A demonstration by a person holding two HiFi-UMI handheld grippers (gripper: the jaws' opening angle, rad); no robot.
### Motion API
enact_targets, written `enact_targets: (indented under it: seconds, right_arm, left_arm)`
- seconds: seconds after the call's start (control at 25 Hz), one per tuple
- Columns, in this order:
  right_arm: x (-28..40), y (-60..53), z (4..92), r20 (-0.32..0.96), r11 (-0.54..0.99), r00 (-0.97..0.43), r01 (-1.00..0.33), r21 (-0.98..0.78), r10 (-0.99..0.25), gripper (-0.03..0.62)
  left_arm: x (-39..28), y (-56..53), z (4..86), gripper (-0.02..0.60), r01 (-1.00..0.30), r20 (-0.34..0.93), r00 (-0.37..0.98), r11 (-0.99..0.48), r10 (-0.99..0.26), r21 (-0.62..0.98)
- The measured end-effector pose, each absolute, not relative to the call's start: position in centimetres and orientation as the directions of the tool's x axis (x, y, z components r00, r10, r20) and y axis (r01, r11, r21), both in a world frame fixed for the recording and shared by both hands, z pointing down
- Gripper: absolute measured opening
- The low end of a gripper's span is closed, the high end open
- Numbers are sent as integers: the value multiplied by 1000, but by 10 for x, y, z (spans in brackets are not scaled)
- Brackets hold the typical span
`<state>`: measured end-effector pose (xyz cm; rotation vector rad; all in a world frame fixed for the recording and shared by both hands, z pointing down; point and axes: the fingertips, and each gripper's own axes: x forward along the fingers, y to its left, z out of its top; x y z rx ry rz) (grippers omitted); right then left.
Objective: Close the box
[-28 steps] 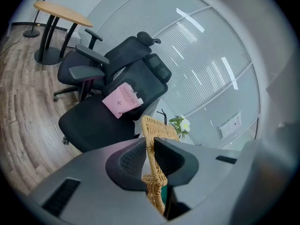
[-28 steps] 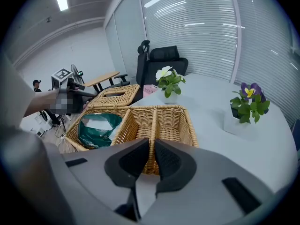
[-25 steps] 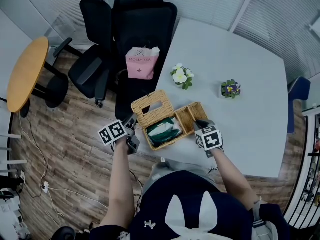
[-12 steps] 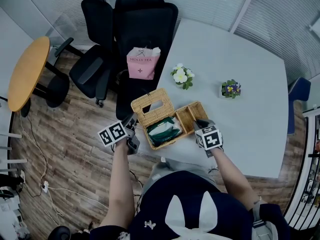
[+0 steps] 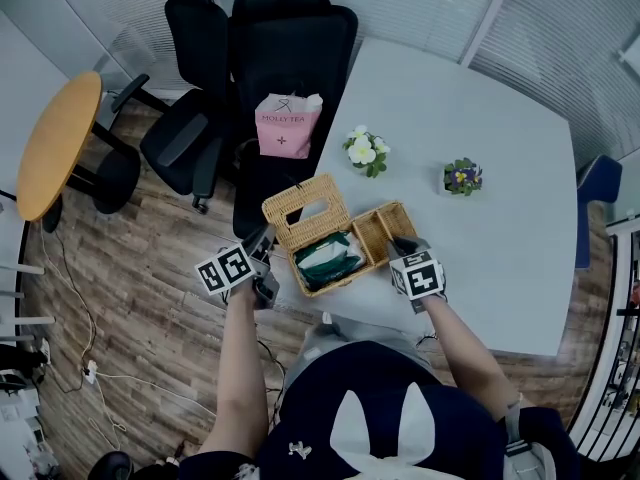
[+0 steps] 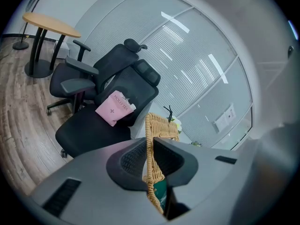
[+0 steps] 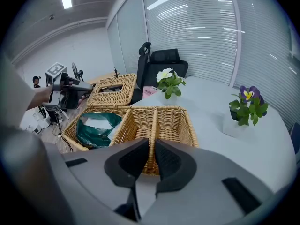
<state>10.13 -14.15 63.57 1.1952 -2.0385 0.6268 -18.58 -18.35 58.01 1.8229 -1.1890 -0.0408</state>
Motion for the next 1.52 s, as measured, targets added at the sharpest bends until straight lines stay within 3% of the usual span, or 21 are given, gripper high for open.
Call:
enact_targets:
  seconds: [1.52]
  right_arm:
    - [103, -143, 636, 760, 444, -323, -895, -51, -564, 46]
  left_arm:
    - [-181, -172, 564, 36, -791, 451, 517, -205, -728, 576]
